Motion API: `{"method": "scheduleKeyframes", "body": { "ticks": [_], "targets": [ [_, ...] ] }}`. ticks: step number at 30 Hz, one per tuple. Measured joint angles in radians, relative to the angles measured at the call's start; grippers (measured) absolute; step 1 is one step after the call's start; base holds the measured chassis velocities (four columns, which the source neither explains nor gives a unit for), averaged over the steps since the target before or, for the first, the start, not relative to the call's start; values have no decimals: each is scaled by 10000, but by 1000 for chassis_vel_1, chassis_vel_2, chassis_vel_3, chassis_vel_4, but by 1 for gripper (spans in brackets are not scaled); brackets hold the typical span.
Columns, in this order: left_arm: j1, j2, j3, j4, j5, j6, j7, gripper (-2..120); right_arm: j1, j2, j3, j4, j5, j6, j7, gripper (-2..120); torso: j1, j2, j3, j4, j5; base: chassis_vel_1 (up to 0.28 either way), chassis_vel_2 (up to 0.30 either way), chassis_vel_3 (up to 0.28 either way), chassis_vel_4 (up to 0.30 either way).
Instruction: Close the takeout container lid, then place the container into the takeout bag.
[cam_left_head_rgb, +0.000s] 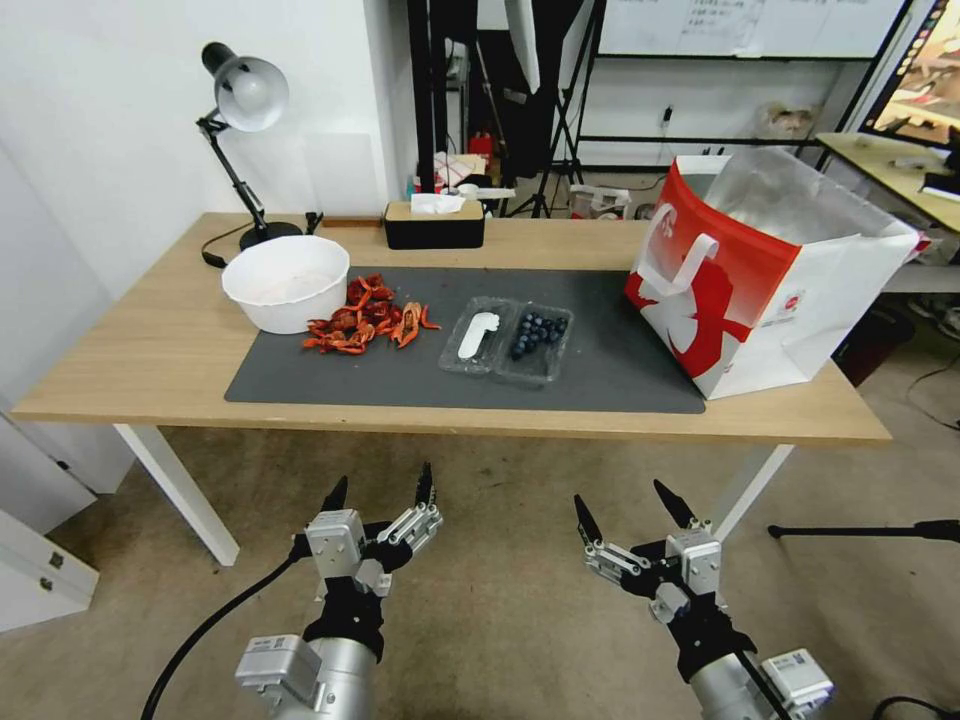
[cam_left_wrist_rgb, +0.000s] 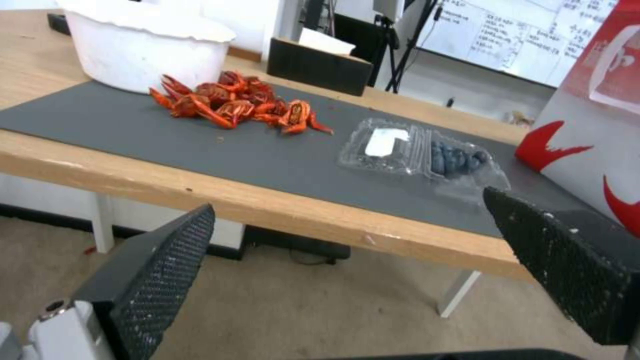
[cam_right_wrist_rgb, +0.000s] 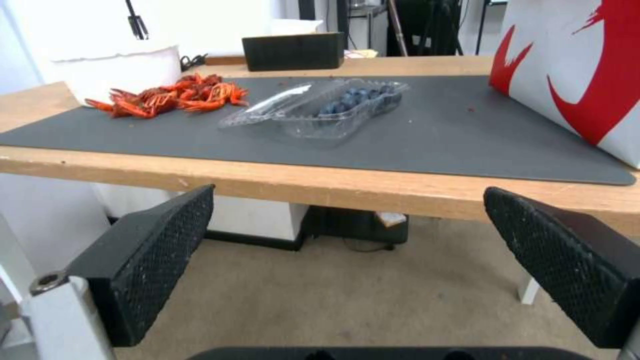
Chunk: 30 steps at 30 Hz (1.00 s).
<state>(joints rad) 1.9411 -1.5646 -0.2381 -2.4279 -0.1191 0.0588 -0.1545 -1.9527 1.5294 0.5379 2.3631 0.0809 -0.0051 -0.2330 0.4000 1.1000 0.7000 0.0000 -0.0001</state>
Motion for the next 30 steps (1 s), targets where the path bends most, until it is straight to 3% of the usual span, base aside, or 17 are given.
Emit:
{"method": "scheduleKeyframes", "body": {
  "ticks": [15, 30],
  "targets": [
    [-339, 286, -367, 276, 46, -61, 461, 100, 78, -139, 209, -25, 200, 12, -63, 100, 0, 0, 0, 0, 1, 0, 0, 0, 0],
    [-1345, 1141, -1171, 954, -317, 27, 877, 100, 200, -169, 336, -104, 320, -89, -55, 100, 0, -2, 1, 0, 0, 0, 0, 0, 0]
  ]
}}
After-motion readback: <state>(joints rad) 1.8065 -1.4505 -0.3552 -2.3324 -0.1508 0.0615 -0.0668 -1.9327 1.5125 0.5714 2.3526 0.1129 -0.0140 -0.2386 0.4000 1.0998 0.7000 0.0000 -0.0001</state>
